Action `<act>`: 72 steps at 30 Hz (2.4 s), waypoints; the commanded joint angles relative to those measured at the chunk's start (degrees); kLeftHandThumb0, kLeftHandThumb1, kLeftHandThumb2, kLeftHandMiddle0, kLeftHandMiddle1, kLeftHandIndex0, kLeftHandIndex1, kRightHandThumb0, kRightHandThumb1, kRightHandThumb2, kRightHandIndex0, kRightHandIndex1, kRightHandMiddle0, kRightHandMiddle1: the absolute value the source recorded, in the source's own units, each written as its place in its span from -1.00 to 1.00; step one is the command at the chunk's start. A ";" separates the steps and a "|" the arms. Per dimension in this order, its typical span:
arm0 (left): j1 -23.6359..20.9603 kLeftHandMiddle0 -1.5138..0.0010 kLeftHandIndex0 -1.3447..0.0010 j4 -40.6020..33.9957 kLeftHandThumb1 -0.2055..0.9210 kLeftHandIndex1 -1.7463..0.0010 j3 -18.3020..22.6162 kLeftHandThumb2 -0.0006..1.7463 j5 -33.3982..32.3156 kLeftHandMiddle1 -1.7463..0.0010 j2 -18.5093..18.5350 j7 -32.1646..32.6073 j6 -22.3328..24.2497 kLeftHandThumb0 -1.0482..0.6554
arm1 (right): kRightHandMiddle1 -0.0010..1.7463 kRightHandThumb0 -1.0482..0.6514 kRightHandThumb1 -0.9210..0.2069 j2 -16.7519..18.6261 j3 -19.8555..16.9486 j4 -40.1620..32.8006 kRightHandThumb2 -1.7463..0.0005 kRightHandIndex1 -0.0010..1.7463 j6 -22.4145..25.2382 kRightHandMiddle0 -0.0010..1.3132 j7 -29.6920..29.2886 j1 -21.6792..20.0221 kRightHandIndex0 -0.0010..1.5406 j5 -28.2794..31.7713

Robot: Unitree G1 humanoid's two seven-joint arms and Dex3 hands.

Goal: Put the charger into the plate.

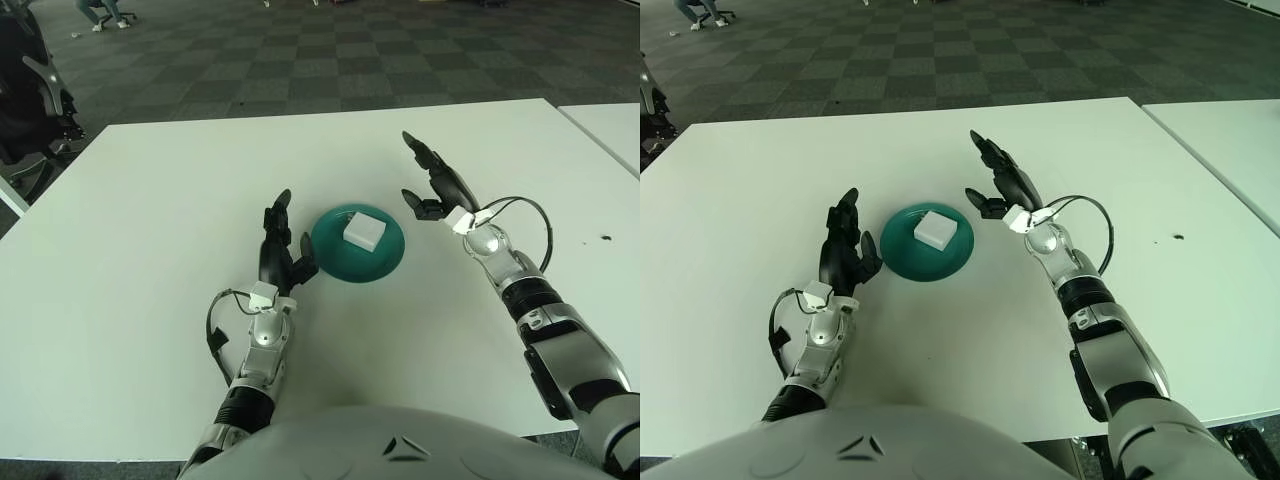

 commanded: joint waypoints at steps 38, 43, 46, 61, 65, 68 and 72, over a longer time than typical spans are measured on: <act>9.70 0.82 1.00 -4.86 1.00 0.55 5.78 0.19 -5.72 1.00 -1.18 -9.44 9.53 -0.77 | -0.29 -0.85 -1.00 15.11 -14.57 2.68 -0.15 -0.98 13.66 -1.00 11.74 7.97 -0.74 13.61; 9.65 0.84 1.00 -4.59 1.00 0.56 6.06 0.19 -5.29 1.00 -1.15 -9.20 9.30 -0.77 | -0.30 -0.86 -1.00 16.04 -15.54 3.11 -0.14 -0.99 13.94 -1.00 11.88 8.87 -0.74 13.97; 9.61 0.85 1.00 -4.67 1.00 0.57 6.12 0.20 -5.19 1.00 -1.09 -9.23 9.42 -0.76 | -0.36 -0.86 -1.00 16.50 -15.72 2.78 -0.14 -0.99 13.85 -1.00 11.86 9.60 -0.76 13.88; 8.16 0.90 1.00 -2.05 1.00 0.59 6.72 0.23 -5.37 1.00 -1.29 -10.09 8.16 -0.76 | -0.72 -0.90 -1.00 17.95 -15.15 -1.49 -0.17 -1.00 13.68 -1.00 10.86 17.43 -0.99 12.96; 8.14 0.90 1.00 -1.69 1.00 0.59 6.77 0.24 -5.31 1.00 -1.44 -10.16 7.44 -0.77 | -0.77 -0.90 -1.00 17.72 -15.24 -0.70 -0.19 -1.00 13.79 -1.00 11.37 18.58 -1.00 12.95; 8.39 0.90 1.00 -1.97 1.00 0.60 6.68 0.24 -5.08 1.00 -1.51 -10.06 7.18 -0.77 | -0.80 -0.90 -1.00 17.58 -15.33 -0.91 -0.20 -1.00 14.21 -1.00 11.55 18.86 -1.00 12.93; 8.72 0.90 1.00 -2.34 1.00 0.62 6.55 0.25 -4.47 1.00 -1.60 -9.59 6.74 -0.78 | -0.81 -0.88 -1.00 17.13 -15.40 -1.60 -0.21 -1.00 14.74 -1.00 12.20 19.65 -1.00 13.05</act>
